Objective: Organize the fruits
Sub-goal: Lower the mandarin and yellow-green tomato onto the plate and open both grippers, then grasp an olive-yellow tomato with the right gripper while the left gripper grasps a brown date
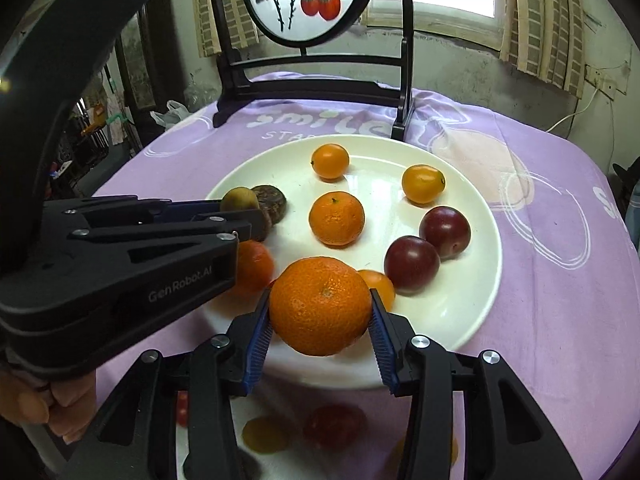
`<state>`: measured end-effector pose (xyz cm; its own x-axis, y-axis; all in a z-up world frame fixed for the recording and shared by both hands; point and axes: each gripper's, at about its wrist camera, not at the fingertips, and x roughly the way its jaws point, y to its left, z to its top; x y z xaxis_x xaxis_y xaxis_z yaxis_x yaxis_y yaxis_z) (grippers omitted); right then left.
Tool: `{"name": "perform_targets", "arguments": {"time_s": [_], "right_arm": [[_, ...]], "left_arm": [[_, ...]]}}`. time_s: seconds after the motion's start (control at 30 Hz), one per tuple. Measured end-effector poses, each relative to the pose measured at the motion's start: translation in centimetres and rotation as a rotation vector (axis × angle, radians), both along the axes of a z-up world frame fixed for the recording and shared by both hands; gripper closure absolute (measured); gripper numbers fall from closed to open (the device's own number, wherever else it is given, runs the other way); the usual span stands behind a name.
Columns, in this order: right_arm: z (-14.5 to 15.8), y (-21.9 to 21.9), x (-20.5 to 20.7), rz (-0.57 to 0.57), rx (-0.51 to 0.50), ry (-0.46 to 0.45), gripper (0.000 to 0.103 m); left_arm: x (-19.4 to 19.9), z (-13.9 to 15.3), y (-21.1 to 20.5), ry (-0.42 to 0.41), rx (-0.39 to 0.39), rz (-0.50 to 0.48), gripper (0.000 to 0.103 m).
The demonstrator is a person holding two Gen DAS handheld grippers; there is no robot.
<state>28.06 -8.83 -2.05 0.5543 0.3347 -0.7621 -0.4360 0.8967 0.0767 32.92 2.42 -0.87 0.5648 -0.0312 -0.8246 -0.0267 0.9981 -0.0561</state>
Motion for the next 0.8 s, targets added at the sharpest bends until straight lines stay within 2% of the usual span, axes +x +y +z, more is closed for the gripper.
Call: {"name": "perform_targets", "arguments": {"time_s": [0.03,0.1,0.2,0.3,0.43,0.63,0.8], "right_arm": [[0.0,-0.1,-0.1,-0.004,0.006,-0.005,0.049],[0.3,-0.6,-0.7,-0.014,0.026,-0.023,0.049],[0.9,-1.7,-2.1,-0.023,0.030,-0.058,0.046],[1.6,-3.8,-3.7,-0.045,0.060,-0.063,0.045],[1.8,-6.4,-5.7,-0.079,0.077,-0.058,0.042],[0.9,-9.0,-8.8,-0.116,0.089,-0.026,0.042],[-0.4,-10.0,-11.4,-0.125,0.094,0.003,0.042]], "left_arm": [[0.1,0.0,0.0,-0.004,0.004,0.013,0.055],[-0.7,0.5,-0.2,-0.050,0.046,0.027,0.052],[-2.1,0.8,-0.5,-0.068,0.070,0.014,0.043],[-3.7,0.5,-0.1,-0.038,0.046,0.022,0.042],[-6.5,0.4,-0.2,-0.037,0.028,0.007,0.042],[-11.2,0.3,-1.4,-0.046,0.023,-0.031,0.037],[-14.5,-1.2,-2.8,0.003,-0.015,-0.051,0.036]]}}
